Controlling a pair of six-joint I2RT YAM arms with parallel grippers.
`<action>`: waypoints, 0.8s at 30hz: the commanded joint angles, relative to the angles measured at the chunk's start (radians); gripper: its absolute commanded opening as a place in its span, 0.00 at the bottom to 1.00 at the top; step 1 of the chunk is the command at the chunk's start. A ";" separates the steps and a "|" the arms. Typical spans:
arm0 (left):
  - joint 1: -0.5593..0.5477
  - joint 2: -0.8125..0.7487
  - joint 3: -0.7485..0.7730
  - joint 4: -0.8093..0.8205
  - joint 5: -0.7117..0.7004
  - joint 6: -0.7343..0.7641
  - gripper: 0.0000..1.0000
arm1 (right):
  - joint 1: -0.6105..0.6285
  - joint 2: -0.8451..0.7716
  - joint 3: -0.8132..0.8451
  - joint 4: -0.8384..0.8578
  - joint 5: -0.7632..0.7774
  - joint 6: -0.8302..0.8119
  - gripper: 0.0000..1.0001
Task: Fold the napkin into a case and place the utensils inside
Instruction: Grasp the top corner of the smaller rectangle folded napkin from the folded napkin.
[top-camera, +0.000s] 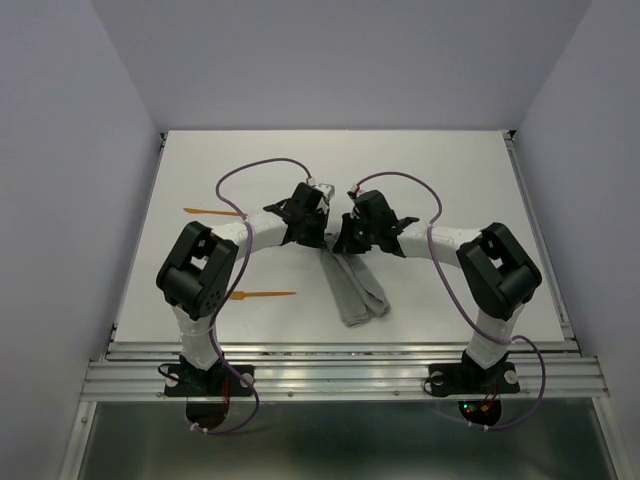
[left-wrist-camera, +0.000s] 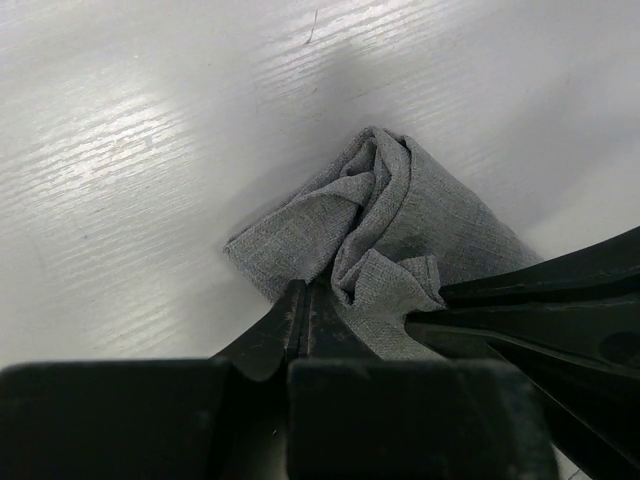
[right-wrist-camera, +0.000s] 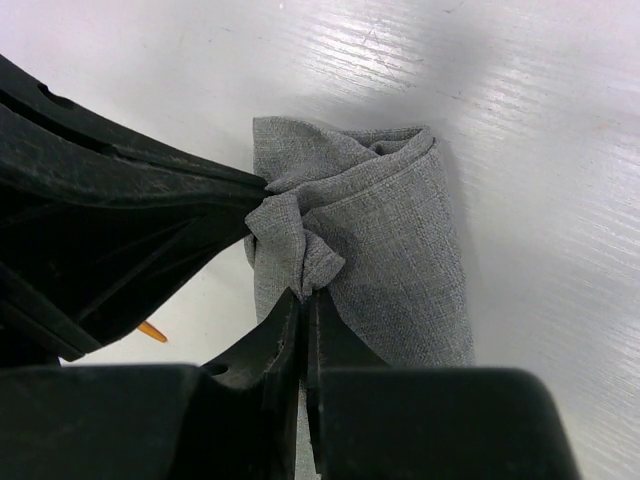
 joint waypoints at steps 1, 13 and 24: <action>0.017 -0.076 0.009 0.032 0.057 -0.017 0.00 | -0.005 -0.056 0.010 -0.032 0.013 -0.042 0.00; 0.031 -0.089 0.006 0.051 0.129 -0.033 0.00 | -0.005 -0.005 0.056 -0.071 -0.015 -0.079 0.01; 0.031 -0.096 0.011 0.060 0.161 -0.033 0.00 | 0.006 0.082 0.174 -0.144 0.007 -0.074 0.01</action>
